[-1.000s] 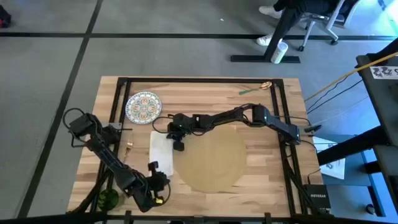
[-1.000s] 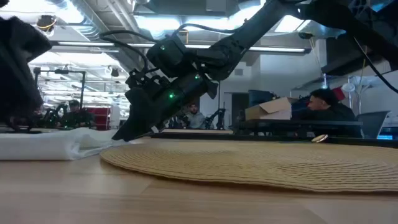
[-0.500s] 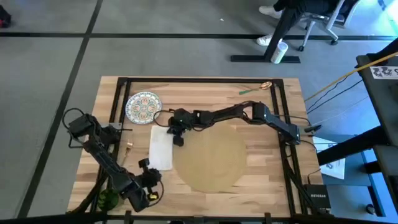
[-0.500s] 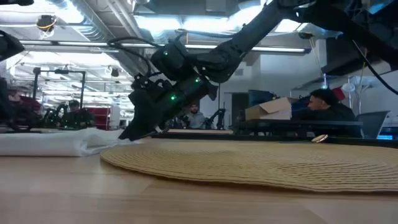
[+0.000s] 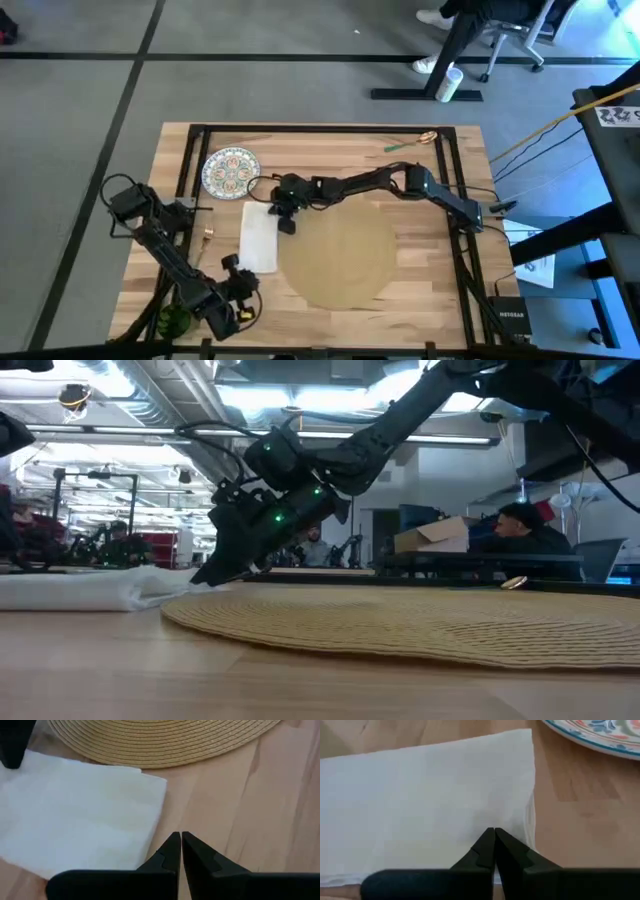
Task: Set table place
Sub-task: Adjust the white table napkin
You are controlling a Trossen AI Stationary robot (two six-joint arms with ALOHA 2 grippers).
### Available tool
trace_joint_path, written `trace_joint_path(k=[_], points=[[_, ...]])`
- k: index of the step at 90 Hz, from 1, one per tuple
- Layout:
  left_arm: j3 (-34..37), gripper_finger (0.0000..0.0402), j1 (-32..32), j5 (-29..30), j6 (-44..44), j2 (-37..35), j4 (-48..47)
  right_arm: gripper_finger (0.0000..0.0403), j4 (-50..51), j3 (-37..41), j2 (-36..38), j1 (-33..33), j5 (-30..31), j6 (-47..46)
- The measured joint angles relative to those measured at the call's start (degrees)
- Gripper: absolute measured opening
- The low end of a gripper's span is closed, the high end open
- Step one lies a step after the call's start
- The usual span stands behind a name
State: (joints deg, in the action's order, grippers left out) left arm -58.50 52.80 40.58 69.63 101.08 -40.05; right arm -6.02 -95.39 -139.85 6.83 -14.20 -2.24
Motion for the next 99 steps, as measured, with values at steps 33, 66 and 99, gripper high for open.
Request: trace_joint_path(k=[33, 66, 99], points=[[0.0, 0.0000, -0.3, 0.5, -0.4, 0.0, 0.3, 0.0046, 0.1, -0.1, 0.0, -0.8, -1.9, -2.5], [0.0, 0.0000, -0.3, 0.6, 0.0, 0.0, 0.5, 0.0072, 2.7, -2.8, -0.2, -1.7, -3.4, -3.5], [0.0, 0.0000, -0.3, 0.6, 0.0, 0.0, 0.5, 0.0072, 6.6, -4.7, -0.2, -1.6, -0.8, -1.8]])
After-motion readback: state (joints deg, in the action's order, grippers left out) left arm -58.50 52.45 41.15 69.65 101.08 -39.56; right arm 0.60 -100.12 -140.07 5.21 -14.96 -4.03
